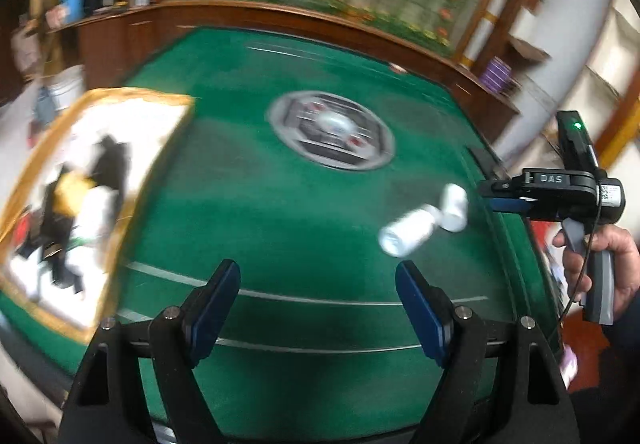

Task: Organize rigid objects
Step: 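Move both grippers back toward the two white bottles on the table, then grasp the white pill bottle with the right gripper while the left grasps the grey bottle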

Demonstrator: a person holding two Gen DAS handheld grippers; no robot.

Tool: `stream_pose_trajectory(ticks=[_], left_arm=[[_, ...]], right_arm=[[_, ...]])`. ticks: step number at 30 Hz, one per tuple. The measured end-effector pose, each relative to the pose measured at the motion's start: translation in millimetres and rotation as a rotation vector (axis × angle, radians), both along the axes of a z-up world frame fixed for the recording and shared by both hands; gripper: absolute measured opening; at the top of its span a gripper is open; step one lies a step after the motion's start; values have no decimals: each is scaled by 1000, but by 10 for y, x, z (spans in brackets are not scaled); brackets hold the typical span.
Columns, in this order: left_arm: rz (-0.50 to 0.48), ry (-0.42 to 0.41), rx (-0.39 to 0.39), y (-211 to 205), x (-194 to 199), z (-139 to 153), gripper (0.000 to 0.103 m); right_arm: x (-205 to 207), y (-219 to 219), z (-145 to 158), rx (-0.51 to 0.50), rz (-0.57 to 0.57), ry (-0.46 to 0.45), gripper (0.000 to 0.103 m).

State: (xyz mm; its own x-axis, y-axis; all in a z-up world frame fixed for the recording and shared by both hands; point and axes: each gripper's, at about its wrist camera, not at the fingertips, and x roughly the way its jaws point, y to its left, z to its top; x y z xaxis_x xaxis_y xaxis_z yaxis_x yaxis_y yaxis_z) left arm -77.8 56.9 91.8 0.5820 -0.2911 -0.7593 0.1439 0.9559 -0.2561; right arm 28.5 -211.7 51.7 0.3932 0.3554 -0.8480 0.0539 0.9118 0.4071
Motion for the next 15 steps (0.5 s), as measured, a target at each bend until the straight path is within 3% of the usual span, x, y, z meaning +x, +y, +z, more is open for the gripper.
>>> stream_pose_trajectory(ticks=[6,15], left_arm=[[-228,1,83,-698,392,-73,81],[-372,62,354,-1547,971,-540,80]], right_arm=[[-142,-317,-131,23,-33,28,56],[21,-462,-250,79,-2,45,56]])
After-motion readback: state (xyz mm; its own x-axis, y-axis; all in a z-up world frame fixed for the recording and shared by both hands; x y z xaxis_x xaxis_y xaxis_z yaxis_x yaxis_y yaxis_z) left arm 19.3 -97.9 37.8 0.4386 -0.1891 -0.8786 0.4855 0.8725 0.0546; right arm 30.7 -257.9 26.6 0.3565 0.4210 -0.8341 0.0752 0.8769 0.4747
